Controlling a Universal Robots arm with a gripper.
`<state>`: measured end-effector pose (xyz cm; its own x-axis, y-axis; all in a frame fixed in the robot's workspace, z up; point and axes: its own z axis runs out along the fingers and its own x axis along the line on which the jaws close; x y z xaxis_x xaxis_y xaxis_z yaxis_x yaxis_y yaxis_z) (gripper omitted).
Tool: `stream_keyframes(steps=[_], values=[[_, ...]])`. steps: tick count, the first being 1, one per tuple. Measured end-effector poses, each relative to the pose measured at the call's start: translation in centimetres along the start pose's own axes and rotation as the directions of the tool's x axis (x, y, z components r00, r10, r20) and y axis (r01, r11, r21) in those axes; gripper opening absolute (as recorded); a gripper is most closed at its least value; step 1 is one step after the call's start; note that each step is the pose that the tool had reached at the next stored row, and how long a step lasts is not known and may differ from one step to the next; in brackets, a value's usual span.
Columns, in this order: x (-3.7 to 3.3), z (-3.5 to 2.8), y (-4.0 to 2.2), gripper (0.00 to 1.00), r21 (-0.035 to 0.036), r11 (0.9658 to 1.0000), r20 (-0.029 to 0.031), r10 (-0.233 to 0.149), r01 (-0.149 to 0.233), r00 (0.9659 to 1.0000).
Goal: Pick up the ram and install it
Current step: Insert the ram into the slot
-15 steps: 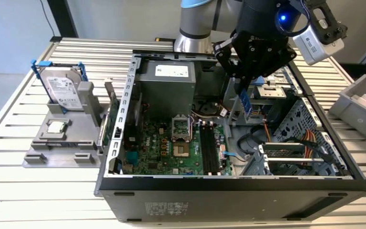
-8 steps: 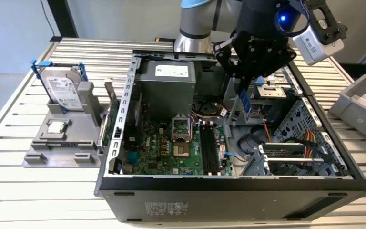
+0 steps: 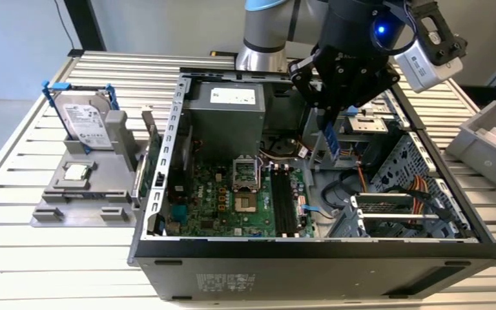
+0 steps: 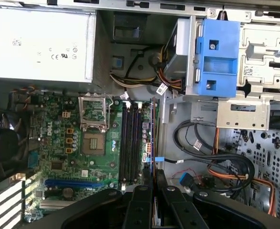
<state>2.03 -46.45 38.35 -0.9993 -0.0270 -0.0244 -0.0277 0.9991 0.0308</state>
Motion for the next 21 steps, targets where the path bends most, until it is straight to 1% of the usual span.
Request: stream_keyframes(steps=[21], values=[[0.01, 0.45, -0.01, 0.00, -0.0004, 1.0000, 0.0001, 0.000, 0.000, 1.0000]])
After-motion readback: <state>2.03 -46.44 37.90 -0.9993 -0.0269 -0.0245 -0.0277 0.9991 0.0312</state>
